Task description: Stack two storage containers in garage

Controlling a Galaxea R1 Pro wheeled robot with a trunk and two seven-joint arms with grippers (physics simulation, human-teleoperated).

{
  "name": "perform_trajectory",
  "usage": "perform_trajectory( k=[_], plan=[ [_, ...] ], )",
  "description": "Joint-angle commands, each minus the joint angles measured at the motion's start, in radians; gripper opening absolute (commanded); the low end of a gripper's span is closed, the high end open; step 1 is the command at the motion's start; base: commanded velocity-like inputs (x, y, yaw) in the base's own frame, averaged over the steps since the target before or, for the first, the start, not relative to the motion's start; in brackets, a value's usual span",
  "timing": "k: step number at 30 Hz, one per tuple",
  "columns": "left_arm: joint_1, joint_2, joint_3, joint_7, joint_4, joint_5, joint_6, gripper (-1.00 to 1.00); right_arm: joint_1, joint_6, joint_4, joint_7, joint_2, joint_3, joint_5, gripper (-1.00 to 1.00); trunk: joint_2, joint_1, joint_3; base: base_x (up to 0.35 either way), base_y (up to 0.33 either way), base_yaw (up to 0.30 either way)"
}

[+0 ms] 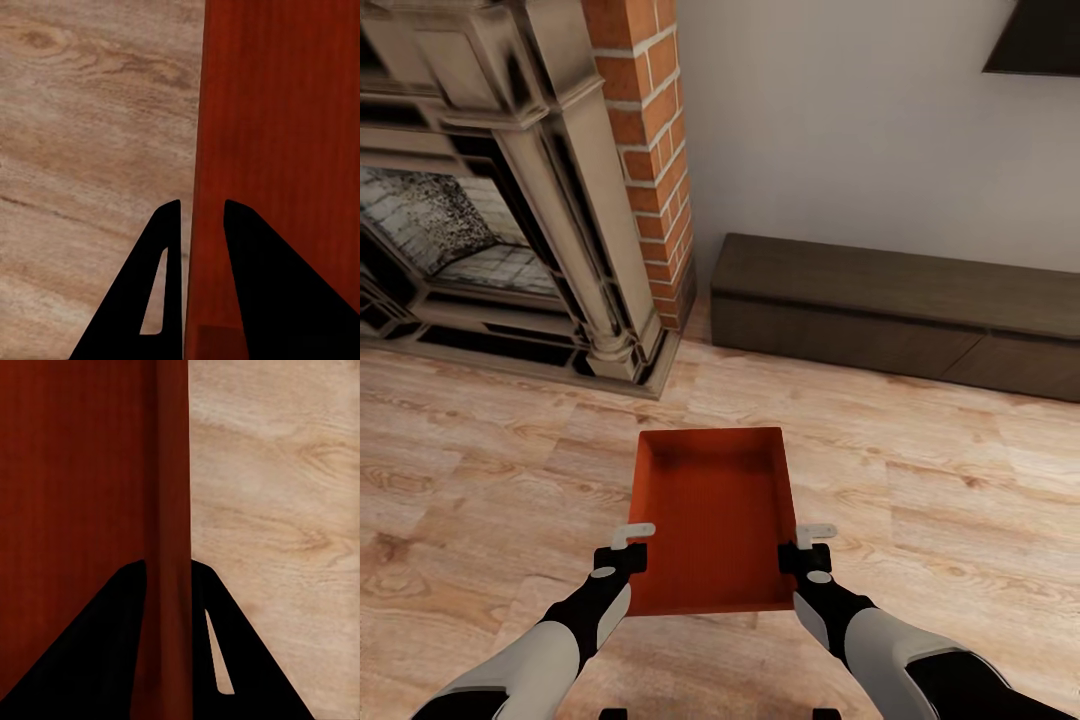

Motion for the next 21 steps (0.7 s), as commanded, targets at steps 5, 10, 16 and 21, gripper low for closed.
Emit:
perform_trajectory(
  k=[5,10,16,21],
  plan=[
    [0.0,0.0,0.013,0.007,0.005,0.004,-0.004,-1.0,-0.001,-0.035,-0.002,-0.016,-0.004,-0.011,0.006,-1.0,0.035,-0.019,0.015,0.0,0.0,0.0],
    [0.0,0.002,0.013,0.007,0.005,0.004,-0.004,-1.0,-0.001,-0.034,-0.002,-0.016,-0.002,-0.009,0.006,-1.0,0.07,-0.038,0.031,0.0,0.0,0.0],
    [0.0,0.002,0.013,0.007,0.004,0.003,-0.004,-1.0,-0.001,-0.033,-0.002,-0.016,-0.002,-0.01,0.006,-1.0,0.112,-0.061,0.05,0.0,0.0,0.0],
    [0.0,0.002,0.013,0.007,0.004,0.002,-0.004,-1.0,-0.001,-0.032,-0.002,-0.016,-0.003,-0.01,0.006,-1.0,0.147,-0.081,0.065,0.0,0.0,0.0]
  ],
)
